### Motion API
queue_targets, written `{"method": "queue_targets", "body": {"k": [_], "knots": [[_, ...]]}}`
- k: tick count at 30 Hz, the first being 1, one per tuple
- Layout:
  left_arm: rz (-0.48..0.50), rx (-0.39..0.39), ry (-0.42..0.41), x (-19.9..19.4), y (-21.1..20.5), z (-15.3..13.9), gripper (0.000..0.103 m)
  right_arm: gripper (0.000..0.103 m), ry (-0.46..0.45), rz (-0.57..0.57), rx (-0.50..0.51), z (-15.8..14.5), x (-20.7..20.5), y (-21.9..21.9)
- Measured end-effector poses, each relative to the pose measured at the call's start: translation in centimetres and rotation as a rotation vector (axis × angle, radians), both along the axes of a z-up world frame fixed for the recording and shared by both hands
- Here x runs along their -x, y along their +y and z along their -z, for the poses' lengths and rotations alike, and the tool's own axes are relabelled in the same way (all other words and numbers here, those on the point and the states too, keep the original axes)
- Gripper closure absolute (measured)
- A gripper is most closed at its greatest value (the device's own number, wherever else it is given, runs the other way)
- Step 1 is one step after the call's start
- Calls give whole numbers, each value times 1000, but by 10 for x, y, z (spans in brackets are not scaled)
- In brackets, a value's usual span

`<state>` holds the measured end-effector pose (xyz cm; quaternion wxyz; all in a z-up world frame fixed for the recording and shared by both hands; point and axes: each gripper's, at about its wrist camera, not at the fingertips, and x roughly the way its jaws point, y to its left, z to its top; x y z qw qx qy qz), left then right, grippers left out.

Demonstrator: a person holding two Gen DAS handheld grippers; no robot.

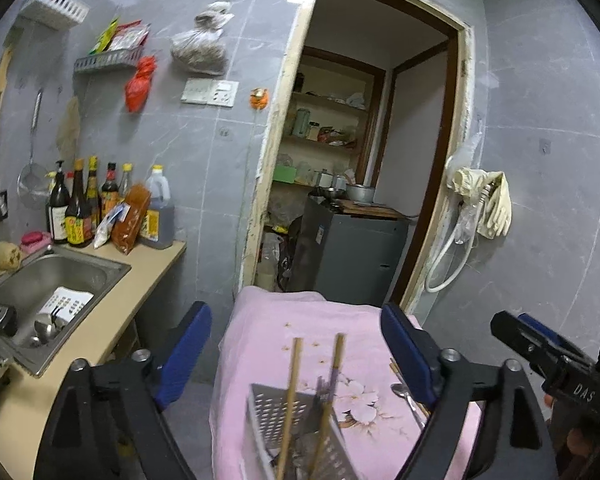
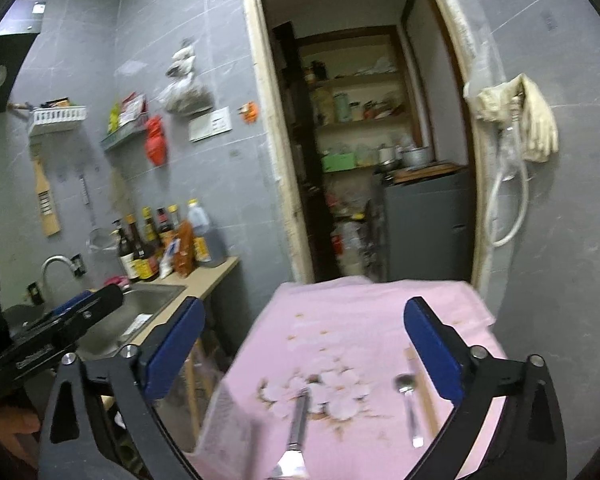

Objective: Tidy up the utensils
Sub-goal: 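Move both tools back over the silver spoon and chopsticks on the cloth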

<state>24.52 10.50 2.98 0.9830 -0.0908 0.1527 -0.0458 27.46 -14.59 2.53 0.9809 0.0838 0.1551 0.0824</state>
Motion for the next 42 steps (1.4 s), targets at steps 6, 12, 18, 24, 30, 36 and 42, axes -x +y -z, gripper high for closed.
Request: {"method": "queue_targets", "body": {"k": [6, 12, 18, 24, 30, 36, 42], "knots": [[15, -29, -36, -4, -35, -8, 1, 1, -36, 79, 53, -11, 0, -31], [29, -72, -50, -15, -74, -9, 1, 1, -63, 136, 127, -17, -1, -64], [33, -132, -61, -25, -115, -5, 1, 1, -72, 155, 178, -16, -7, -93], [35, -160, -45, -38, -147, 4, 1, 1, -42, 157, 183, -4, -21, -122], [17, -174, 0, -54, -170, 23, 1, 1, -2, 142, 192, 17, -41, -146], [10, -215, 64, -70, -188, 47, 1, 1, 56, 111, 185, 48, -67, -163], [-1, -225, 140, -88, -199, 76, 1, 1, 126, 65, 182, 84, -94, -171]]}}
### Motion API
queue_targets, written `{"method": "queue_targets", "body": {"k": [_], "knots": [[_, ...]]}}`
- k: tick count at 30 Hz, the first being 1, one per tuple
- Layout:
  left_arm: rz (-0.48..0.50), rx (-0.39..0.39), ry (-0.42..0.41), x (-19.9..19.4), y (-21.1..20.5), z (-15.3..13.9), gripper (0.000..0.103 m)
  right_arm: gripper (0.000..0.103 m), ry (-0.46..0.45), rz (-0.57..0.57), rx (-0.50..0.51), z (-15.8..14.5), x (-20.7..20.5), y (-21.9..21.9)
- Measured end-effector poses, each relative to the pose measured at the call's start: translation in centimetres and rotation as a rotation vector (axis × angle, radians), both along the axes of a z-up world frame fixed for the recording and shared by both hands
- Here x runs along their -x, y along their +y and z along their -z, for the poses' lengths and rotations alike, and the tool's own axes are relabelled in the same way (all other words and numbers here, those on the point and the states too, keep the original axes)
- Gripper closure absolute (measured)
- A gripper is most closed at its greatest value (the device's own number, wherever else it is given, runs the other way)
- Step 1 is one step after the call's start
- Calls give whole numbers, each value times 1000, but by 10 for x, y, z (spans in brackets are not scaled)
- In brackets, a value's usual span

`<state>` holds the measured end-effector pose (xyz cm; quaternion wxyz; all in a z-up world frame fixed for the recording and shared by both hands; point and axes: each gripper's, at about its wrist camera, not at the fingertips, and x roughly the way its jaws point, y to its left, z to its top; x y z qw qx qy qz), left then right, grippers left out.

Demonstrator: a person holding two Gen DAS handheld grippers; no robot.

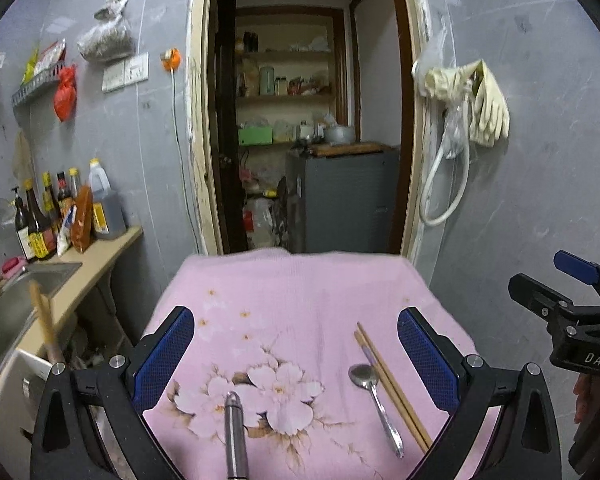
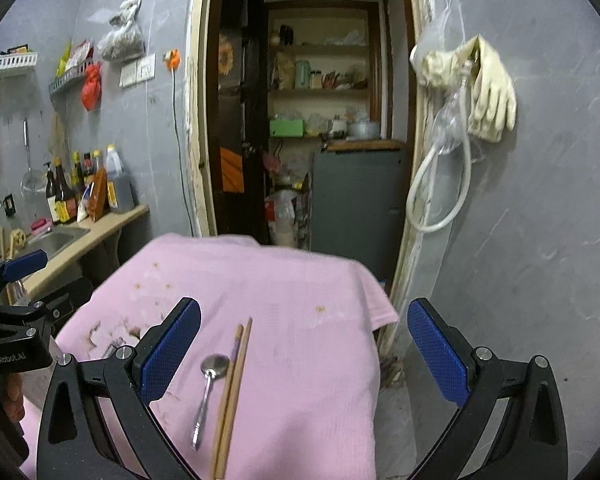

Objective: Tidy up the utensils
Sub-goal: 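Move both tools back over the silver spoon and chopsticks on the cloth, then close the left gripper on the silver spoon handle while the right grasps a chopstick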

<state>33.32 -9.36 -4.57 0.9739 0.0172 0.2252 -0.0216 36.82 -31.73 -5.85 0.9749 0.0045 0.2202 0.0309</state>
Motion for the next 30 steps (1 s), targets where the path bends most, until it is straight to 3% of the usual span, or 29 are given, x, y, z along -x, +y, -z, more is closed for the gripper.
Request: {"method": "queue_targets", "body": {"k": [17, 25, 30], "knots": [[51, 76, 228, -63, -10, 89, 1, 4, 208, -148, -69, 89, -73, -5], [105, 90, 309, -87, -20, 117, 10, 30, 294, -192, -83, 119, -91, -4], [134, 65, 350, -91, -30, 129, 12, 38, 327, -212, -85, 130, -92, -1]]}}
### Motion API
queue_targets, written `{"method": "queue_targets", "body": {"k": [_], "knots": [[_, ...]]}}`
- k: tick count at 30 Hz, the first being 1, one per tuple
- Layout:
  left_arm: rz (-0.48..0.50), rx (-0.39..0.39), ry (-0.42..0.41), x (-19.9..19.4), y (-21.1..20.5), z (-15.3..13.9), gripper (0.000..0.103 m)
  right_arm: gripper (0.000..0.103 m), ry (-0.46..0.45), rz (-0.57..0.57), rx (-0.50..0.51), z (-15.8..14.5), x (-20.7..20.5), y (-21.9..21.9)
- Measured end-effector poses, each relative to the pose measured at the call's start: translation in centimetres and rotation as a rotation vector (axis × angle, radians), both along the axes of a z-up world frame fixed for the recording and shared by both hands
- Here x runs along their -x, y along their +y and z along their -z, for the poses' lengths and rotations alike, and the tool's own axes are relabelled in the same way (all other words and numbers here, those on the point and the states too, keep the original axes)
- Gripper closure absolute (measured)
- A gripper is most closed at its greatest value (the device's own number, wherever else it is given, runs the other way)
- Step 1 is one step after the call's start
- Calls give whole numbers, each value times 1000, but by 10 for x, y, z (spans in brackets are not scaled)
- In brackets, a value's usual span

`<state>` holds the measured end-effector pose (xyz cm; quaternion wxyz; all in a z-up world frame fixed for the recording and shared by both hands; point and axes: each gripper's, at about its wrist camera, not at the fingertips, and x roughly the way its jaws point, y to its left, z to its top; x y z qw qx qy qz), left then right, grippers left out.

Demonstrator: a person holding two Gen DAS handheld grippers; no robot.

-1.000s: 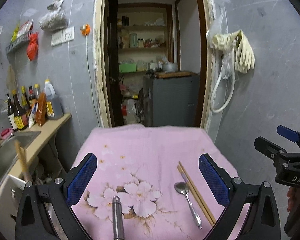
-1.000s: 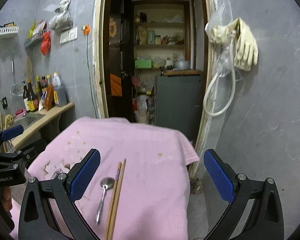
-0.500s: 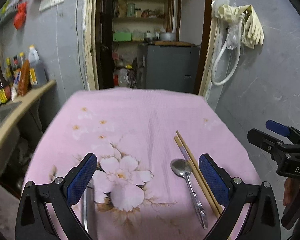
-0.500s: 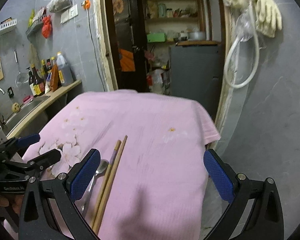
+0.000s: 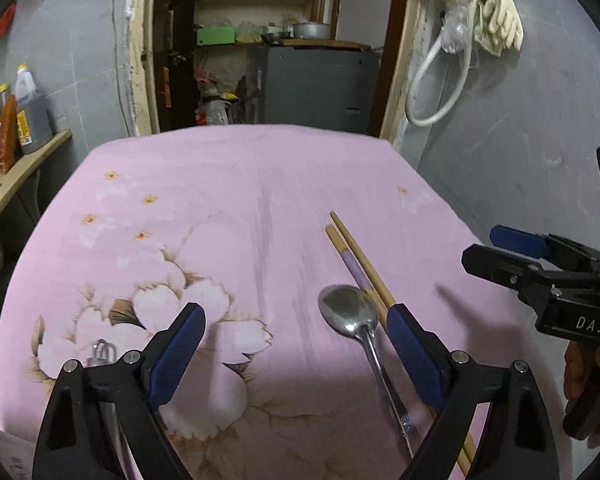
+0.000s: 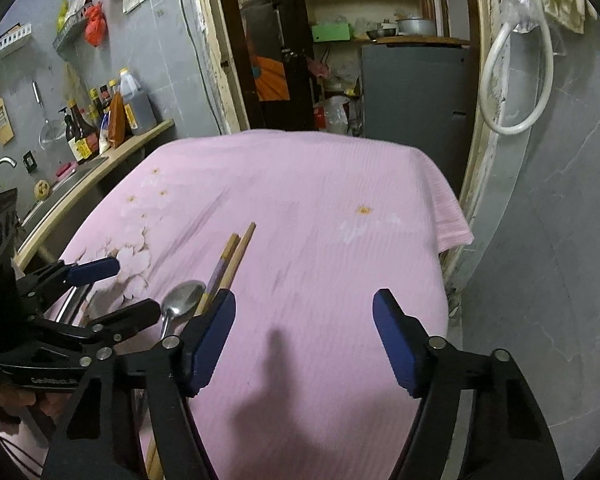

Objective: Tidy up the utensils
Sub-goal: 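Close the left gripper on the silver spoon handle while the right grasps a chopstick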

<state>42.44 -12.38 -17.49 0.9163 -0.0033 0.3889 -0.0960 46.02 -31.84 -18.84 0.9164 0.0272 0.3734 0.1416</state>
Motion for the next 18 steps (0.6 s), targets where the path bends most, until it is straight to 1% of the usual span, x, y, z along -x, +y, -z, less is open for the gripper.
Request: {"method": "queue_targets", "body": {"k": [5, 6, 7, 9, 12, 14, 16, 18], "knots": [[12, -26, 46, -7, -8, 6, 13, 39, 12, -6, -5, 4, -1, 2], [12, -31, 63, -9, -8, 9, 14, 39, 14, -5, -8, 4, -2, 1], [10, -32, 77, -12, -7, 10, 18, 39, 14, -3, -10, 4, -2, 2], [9, -27, 98, -14, -6, 12, 18, 39, 14, -4, -12, 4, -3, 3], [3, -38, 99, -15, -7, 12, 21, 39, 18, -11, -11, 4, -4, 5], [-5, -50, 96, -16, -6, 12, 28, 39, 26, -19, -13, 5, -4, 7], [-13, -66, 92, -16, -5, 11, 40, 41, 35, -30, -12, 7, -6, 7], [-12, -70, 91, -17, -2, 10, 44, 44, 43, -48, -3, 9, -7, 11]]}}
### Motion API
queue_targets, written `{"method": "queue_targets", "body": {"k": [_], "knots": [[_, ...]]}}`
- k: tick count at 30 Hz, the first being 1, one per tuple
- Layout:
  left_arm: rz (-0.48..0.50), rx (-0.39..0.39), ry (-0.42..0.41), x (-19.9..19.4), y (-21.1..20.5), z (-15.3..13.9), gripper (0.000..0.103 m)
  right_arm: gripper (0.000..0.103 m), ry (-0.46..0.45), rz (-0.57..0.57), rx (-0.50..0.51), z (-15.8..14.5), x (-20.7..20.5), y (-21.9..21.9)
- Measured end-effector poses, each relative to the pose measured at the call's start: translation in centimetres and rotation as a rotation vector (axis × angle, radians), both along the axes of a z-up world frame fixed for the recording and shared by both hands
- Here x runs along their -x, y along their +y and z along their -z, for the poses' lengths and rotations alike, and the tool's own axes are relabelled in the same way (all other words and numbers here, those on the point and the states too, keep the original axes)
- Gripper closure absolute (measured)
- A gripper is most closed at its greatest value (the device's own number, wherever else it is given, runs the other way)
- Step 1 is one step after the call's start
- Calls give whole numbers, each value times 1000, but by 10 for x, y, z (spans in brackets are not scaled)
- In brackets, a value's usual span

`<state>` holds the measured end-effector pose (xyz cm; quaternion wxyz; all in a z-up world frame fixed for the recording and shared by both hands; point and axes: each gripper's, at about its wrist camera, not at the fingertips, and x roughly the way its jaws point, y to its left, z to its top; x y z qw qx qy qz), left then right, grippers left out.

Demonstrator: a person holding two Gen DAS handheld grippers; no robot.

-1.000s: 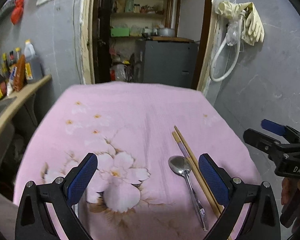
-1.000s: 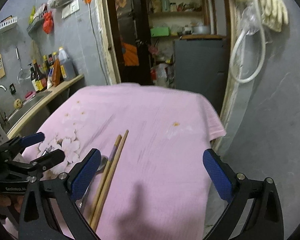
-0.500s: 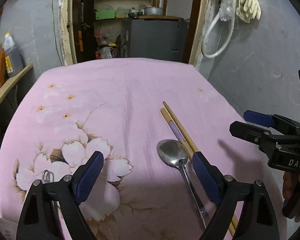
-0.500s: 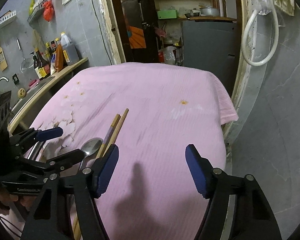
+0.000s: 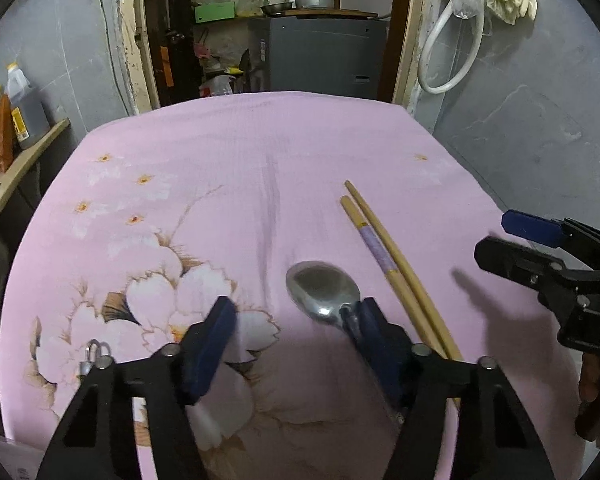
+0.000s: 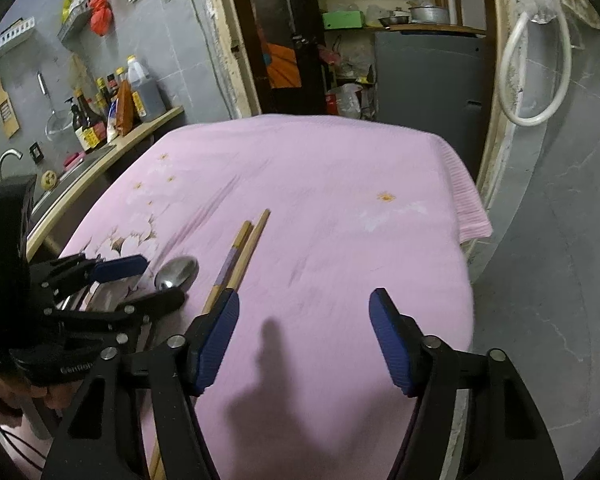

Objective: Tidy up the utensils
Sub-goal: 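Close the left gripper on the silver spoon handle while the right grasps a chopstick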

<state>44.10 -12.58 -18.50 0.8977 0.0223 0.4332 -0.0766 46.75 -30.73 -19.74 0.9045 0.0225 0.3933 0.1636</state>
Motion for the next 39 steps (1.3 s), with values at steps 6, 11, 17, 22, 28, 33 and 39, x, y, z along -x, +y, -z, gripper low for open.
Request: {"method": "queue_targets", "body": {"k": [6, 11, 17, 22, 28, 33, 39], "knots": [[-15, 42, 15, -6, 13, -4, 62, 50, 29, -52, 19, 6, -7, 20], [-30, 106, 46, -15, 24, -5, 69, 57, 53, -82, 63, 10, -19, 39], [-60, 217, 95, -27, 37, -5, 72, 63, 77, -91, 130, 14, -31, 56], [-62, 246, 117, -33, 40, -3, 72, 71, 89, -90, 183, 11, -38, 63], [-38, 187, 134, -40, 31, -5, 76, 74, 168, -66, 202, 6, -53, 71], [-37, 187, 155, -43, 32, -6, 79, 76, 219, -32, 207, 4, -65, 74], [-42, 239, 182, -42, 38, -6, 93, 95, 270, -7, 157, 1, -71, 77]]}}
